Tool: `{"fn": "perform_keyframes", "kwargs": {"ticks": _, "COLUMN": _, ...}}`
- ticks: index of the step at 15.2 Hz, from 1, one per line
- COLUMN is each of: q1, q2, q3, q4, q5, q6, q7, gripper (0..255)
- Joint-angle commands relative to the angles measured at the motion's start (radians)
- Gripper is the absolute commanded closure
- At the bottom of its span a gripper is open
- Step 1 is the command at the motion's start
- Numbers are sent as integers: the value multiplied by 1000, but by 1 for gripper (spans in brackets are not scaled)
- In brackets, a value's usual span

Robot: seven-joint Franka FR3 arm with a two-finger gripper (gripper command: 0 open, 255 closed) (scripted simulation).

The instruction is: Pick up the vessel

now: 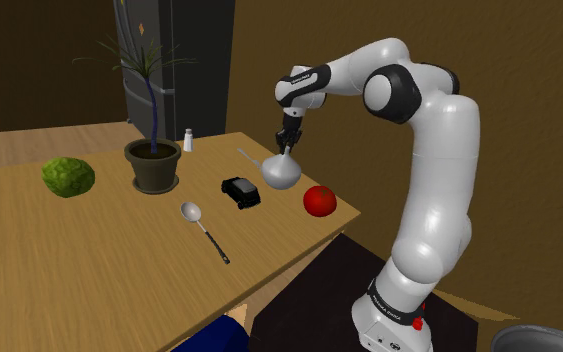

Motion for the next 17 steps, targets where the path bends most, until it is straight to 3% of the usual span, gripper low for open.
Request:
{"fn": "perform_keyframes", "kwargs": {"ticks": 1, "q1": 0, "q2": 2, "q3": 0, "q4": -1, "q5": 0, "q6": 1, "q7": 0, "gripper": 255}}
{"fn": "perform_keyframes", "kwargs": {"ticks": 5, "q1": 1, "q2": 0, "q3": 0, "q4": -2, "q5": 0, "q6": 0, "q7": 0, "gripper": 255}}
{"fn": "perform_keyframes", "kwargs": {"ticks": 17, "q1": 3, "q2": -49, "q3": -8, "q4": 93, "q5": -19, "q6": -142, "q7": 13, "gripper": 255}}
